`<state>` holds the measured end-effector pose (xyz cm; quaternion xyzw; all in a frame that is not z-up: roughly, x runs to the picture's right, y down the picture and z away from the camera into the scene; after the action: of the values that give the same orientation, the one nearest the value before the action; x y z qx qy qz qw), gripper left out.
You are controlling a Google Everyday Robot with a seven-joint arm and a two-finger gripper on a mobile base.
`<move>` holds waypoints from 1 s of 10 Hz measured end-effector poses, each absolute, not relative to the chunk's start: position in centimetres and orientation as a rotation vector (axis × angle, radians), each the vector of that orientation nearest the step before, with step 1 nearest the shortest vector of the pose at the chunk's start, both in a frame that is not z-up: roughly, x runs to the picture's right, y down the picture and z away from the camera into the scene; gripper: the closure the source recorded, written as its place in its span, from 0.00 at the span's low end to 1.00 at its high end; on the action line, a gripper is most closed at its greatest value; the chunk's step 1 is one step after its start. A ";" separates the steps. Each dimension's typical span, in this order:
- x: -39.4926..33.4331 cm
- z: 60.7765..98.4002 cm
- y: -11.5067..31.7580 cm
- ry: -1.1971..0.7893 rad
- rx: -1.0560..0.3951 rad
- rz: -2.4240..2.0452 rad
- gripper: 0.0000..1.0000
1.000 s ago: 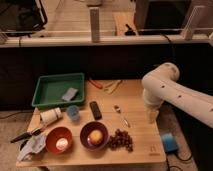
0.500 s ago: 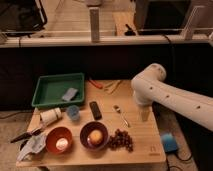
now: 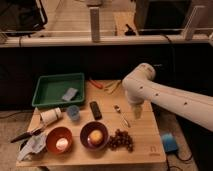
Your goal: Place eraser in tray
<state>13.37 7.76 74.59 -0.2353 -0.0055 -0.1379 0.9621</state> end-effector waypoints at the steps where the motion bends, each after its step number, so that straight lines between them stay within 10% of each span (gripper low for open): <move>1: 12.6 75.0 7.4 -0.016 -0.468 -0.285 0.20; 10: 7.3 78.3 4.2 -0.102 -0.421 -0.291 0.20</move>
<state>7.28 4.19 78.34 -0.2082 -0.0505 -0.1438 0.9662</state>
